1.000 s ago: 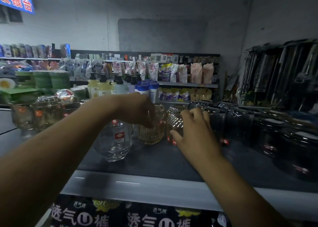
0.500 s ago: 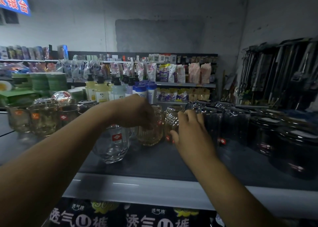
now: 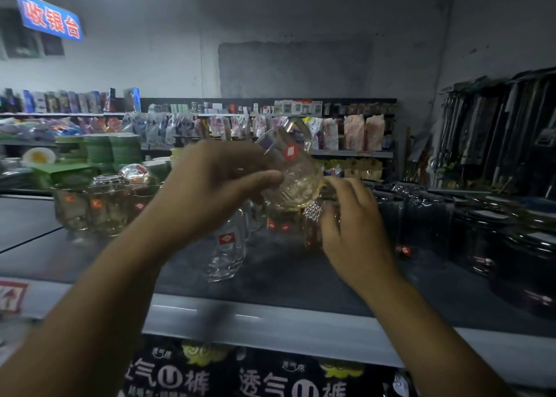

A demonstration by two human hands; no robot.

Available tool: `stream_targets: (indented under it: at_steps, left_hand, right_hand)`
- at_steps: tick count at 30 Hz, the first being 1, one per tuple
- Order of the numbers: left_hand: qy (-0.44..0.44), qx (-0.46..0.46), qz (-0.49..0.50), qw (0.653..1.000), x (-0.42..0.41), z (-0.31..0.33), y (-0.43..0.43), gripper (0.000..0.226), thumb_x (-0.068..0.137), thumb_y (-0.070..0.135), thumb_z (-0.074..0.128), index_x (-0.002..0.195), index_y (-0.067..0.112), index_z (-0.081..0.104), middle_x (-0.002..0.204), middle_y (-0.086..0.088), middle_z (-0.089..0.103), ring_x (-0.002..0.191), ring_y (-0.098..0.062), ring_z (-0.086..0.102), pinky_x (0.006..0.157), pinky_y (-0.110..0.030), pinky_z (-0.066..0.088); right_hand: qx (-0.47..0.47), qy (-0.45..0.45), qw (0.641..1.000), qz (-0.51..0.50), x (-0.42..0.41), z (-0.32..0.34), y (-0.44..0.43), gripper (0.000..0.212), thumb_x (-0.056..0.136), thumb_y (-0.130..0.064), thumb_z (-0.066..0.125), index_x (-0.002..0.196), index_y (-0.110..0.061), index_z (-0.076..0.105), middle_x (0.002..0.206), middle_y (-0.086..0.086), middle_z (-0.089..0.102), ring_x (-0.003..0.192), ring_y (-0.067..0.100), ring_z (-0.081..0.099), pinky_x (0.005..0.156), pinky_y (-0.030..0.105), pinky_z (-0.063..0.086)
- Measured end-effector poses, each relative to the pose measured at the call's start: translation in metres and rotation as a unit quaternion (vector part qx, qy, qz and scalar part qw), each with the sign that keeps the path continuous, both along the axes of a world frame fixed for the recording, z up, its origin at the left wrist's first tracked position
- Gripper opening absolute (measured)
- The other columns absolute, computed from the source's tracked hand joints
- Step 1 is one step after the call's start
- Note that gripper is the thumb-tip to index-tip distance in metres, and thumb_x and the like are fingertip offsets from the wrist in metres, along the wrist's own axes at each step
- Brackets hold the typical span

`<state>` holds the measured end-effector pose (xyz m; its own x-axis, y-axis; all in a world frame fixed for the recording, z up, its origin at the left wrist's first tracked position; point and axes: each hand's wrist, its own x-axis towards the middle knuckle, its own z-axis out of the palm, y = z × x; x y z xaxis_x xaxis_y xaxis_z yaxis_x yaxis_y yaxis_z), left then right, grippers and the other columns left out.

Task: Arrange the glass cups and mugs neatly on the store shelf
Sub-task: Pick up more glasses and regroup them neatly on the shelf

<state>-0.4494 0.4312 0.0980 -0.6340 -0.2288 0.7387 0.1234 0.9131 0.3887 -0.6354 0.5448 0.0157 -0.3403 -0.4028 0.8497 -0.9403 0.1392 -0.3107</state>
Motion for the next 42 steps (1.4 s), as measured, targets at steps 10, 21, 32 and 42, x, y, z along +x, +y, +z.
stream_targets:
  at_steps: [10,21,32,42]
  left_hand:
    - [0.202,0.23,-0.046,0.951,-0.011,-0.081,0.065,0.012,0.091,0.012,0.074,0.099,0.018,0.08,0.095,0.008,0.079,0.088,-0.007,0.075,0.079,-0.025,0.058]
    - [0.111,-0.111,0.185,0.97,0.048,-0.089,-0.037,0.025,0.093,0.033,0.067,0.105,0.012,0.07,0.102,0.0,0.056,0.086,-0.014,0.055,0.072,-0.029,0.049]
    - [0.096,-0.008,0.056,0.994,0.035,-0.107,-0.081,0.041,0.08,0.061,0.068,0.105,0.028,0.067,0.123,0.003,0.044,0.116,-0.005,0.051,0.086,-0.012,0.048]
    - [0.086,-0.017,0.046,0.995,0.033,-0.112,-0.088,0.045,0.077,0.066,0.068,0.103,0.03,0.064,0.118,0.01,0.048,0.113,0.001,0.052,0.088,-0.008,0.044]
  right_hand:
    - [-0.126,-0.471,0.757,0.436,0.052,0.029,0.025,0.051,0.09,-0.044,0.064,0.125,-0.008,0.065,0.111,0.021,0.073,0.092,0.033,0.071,0.071,0.04,0.056]
    - [0.07,-0.192,0.979,0.024,0.04,0.02,0.007,0.06,0.068,-0.066,0.081,0.113,-0.031,0.064,0.099,-0.017,0.07,0.082,-0.005,0.065,0.069,0.015,0.052]
    - [0.194,-0.129,0.968,-0.094,0.046,0.009,-0.046,0.08,0.072,-0.078,0.069,0.135,-0.029,0.055,0.132,-0.005,0.064,0.116,0.018,0.061,0.093,0.038,0.054]
    - [0.144,-0.036,0.982,-0.121,0.043,-0.011,-0.041,0.058,0.077,-0.074,0.059,0.121,-0.037,0.053,0.128,-0.014,0.045,0.104,0.016,0.061,0.081,0.036,0.053]
